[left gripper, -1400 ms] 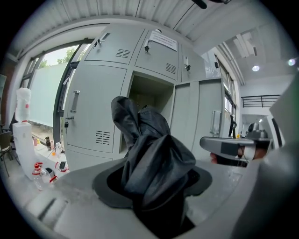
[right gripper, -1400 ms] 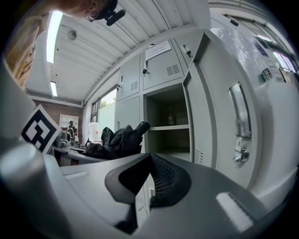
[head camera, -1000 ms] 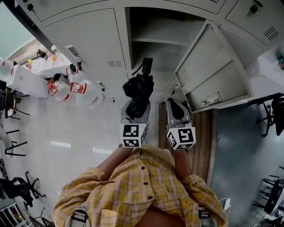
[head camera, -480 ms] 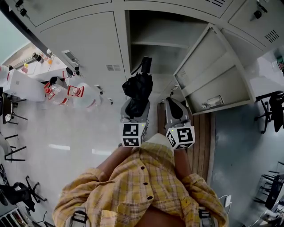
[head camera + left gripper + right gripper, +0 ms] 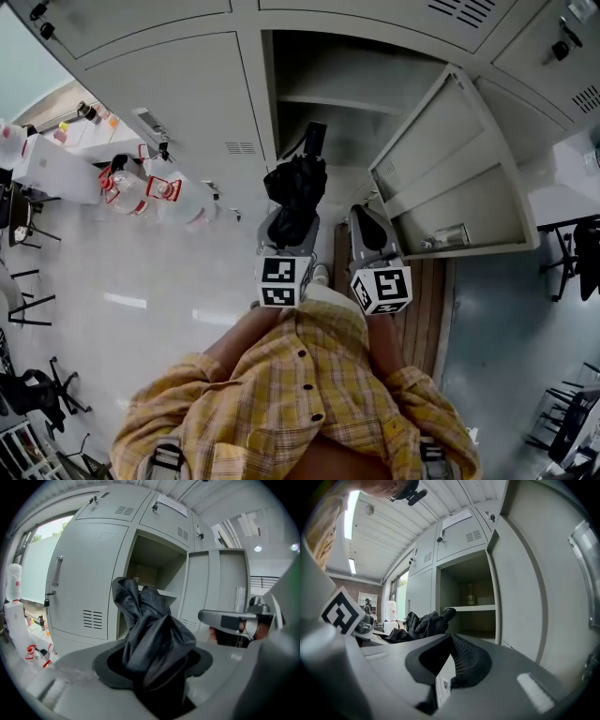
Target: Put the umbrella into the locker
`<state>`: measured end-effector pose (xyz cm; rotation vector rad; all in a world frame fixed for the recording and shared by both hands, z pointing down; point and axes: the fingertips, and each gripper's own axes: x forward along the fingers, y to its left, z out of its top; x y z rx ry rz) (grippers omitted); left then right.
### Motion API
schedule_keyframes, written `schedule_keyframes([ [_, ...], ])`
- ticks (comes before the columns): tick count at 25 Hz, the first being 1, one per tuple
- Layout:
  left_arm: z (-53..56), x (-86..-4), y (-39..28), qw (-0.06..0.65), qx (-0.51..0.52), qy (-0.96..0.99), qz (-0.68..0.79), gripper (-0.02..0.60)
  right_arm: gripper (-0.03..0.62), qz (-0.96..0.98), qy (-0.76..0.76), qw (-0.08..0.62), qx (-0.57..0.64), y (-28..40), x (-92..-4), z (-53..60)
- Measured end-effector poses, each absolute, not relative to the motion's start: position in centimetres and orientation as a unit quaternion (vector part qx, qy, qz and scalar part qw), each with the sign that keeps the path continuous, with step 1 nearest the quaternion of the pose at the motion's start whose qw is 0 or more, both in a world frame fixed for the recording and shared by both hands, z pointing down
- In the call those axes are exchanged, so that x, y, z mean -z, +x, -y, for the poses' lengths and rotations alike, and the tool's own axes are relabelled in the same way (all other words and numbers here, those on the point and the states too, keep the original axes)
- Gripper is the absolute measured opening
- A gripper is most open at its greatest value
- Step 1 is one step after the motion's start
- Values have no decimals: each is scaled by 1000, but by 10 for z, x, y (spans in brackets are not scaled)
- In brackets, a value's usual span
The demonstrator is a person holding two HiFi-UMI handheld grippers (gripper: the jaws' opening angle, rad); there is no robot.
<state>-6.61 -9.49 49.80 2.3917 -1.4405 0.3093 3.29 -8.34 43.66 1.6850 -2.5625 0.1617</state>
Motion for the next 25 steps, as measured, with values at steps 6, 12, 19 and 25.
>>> schedule_keyframes([
  [6,116,-499,-54,177,-106,832,515,262,-2,841,537,31,-57,44,-439,102],
  [12,137,-507,-45,197,-110,825,519,262,-2,845,530,27,-58,52,-444,118],
  [19,166,-513,-40,208,-112,814,531,263,-2,851,521,26,-63,56,-450,132],
  [25,188,-515,-36,201,-112,810,540,264,-2,855,514,26,-67,57,-455,143],
])
